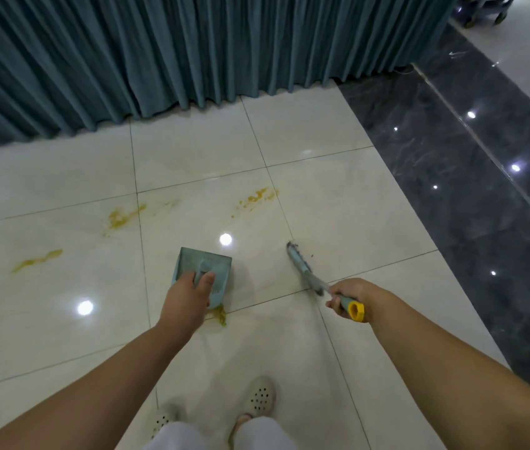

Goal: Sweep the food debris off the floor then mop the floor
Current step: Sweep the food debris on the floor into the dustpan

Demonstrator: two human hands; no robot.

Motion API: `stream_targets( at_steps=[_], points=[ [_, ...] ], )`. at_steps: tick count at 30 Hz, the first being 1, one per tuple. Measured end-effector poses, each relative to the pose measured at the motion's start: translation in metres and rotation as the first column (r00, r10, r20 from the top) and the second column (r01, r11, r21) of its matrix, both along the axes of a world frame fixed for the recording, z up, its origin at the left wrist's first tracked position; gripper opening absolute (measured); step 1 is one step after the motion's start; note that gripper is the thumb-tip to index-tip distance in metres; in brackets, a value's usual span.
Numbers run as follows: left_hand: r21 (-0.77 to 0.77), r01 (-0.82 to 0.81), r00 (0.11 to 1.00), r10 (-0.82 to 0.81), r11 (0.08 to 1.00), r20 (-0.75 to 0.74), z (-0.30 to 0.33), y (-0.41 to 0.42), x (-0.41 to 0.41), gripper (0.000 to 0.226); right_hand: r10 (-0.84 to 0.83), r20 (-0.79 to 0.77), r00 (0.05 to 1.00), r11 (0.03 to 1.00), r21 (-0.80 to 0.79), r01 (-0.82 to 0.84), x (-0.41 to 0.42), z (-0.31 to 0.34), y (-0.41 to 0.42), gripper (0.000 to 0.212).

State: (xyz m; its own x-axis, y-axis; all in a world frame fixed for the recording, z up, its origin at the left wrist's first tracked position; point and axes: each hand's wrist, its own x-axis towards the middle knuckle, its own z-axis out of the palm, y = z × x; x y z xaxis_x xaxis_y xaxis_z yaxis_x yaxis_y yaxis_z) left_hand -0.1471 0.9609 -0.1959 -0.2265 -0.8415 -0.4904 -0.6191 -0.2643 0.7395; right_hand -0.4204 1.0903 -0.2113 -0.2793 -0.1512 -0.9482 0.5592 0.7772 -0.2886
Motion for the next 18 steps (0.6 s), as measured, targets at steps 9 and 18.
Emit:
stream_targets(
  at_steps=[9, 18],
  points=[
    [0.017, -0.069, 0.998, 0.069, 0.997, -0.010, -0.009, -0.023, 0.090, 0.031, 0.135, 0.043, 0.990, 0.991, 0.001, -0.135, 0.125, -0.009, -0.050, 0.015],
    [0.046, -0.094, 0.995, 0.095, 0.995, -0.031, -0.016, -0.046, 0.189, 0.030, 0.273, 0.076, 0.959, 0.960, 0.045, -0.277, 0.250, -0.010, -0.072, 0.018]
  ],
)
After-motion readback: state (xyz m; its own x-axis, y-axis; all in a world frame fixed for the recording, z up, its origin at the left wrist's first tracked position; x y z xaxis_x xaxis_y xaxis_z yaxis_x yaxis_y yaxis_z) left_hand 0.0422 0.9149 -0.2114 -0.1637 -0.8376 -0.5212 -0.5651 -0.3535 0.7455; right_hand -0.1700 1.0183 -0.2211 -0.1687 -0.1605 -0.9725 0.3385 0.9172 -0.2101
